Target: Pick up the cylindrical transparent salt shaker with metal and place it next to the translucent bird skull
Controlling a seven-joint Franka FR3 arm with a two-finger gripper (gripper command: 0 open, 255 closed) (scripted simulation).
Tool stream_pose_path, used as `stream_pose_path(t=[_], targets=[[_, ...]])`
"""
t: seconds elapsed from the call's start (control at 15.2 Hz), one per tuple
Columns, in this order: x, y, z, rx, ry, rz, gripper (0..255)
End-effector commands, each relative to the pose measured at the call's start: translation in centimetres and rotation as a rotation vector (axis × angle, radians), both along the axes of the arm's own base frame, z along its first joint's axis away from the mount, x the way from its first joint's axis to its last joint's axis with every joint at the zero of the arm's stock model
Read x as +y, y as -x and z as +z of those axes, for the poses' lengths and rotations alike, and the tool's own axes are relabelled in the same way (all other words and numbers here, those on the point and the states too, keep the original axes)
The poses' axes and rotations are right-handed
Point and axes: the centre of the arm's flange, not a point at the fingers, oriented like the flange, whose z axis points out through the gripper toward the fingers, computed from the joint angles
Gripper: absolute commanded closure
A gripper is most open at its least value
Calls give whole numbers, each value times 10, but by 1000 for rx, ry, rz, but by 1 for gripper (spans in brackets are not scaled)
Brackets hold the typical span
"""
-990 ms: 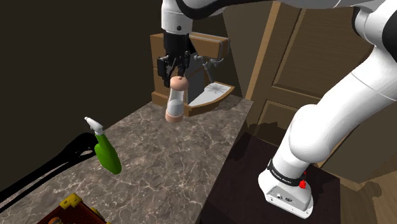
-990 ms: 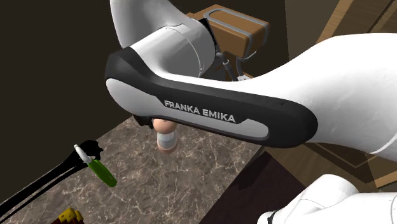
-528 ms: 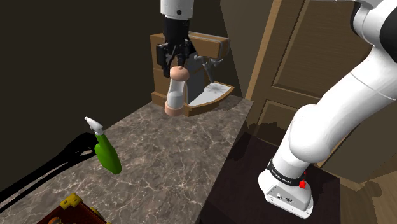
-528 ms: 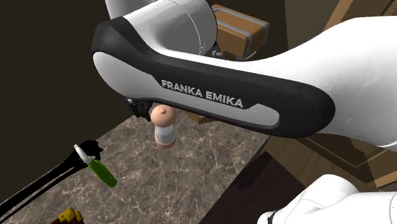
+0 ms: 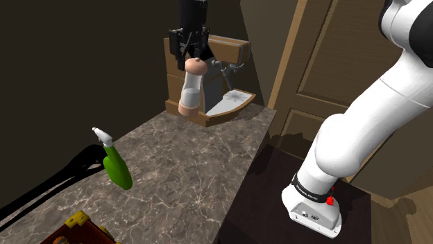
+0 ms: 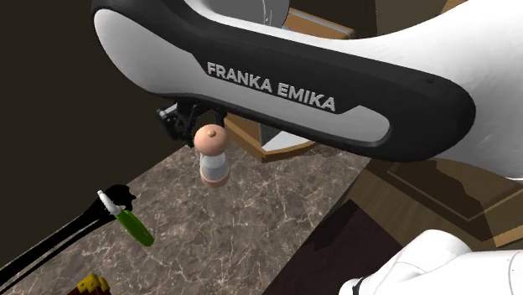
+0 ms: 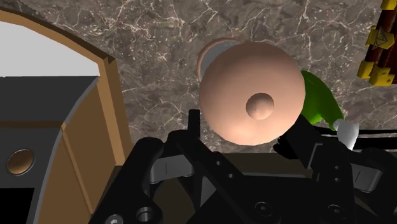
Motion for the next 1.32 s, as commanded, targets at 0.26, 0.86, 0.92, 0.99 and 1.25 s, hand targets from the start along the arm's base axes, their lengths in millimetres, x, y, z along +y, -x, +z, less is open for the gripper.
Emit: stream_pose_path(t=[0.26, 0.86, 0.92, 0.99, 1.25], targets=[[52, -5, 8, 0, 0, 0, 255], [170, -14, 9, 0, 0, 0, 255], [183, -15, 9, 0, 0, 0, 255], [197, -16, 9, 0, 0, 0, 255], [249, -20, 10, 0, 0, 0, 255]])
